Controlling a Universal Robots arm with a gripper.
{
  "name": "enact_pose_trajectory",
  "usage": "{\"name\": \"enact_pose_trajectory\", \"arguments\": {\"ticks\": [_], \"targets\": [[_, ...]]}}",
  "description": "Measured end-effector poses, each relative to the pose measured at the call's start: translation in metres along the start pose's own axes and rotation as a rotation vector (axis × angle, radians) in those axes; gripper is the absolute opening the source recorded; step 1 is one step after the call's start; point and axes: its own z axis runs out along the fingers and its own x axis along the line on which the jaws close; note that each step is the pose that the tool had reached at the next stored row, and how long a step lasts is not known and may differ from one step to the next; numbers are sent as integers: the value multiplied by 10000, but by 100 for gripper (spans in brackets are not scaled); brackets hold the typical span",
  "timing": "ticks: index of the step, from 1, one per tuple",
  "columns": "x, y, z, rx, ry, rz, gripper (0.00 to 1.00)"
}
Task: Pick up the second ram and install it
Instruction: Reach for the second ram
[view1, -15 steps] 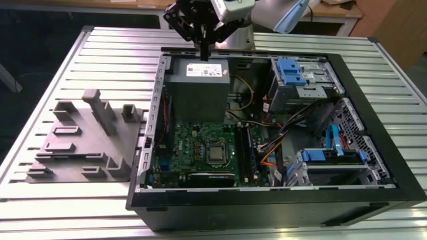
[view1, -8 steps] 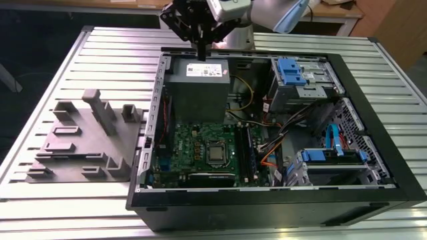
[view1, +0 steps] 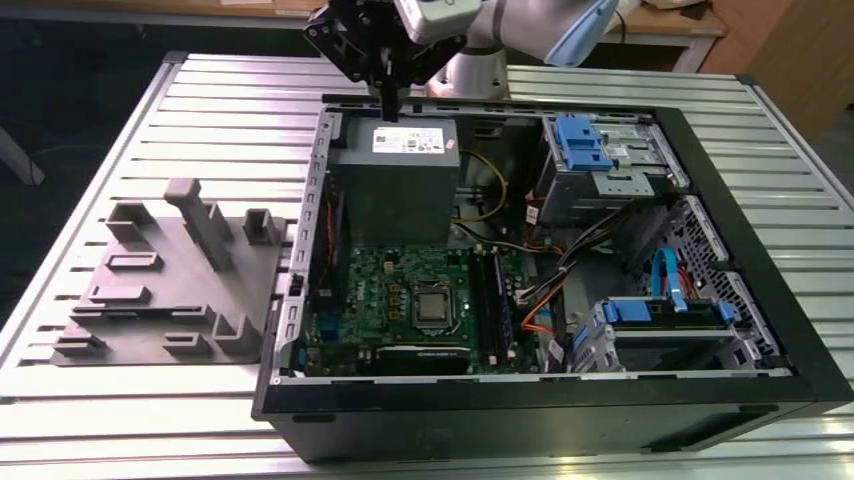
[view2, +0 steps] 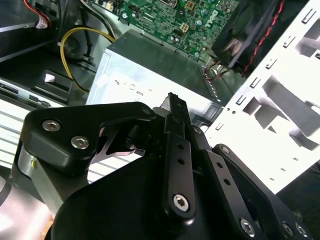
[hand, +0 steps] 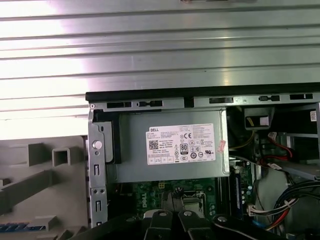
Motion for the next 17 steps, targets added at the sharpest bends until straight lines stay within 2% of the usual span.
{"name": "enact_pose_trajectory", "arguments": {"ticks": [17], "targets": [[284,-21,-8,0,0,1,7]]}}
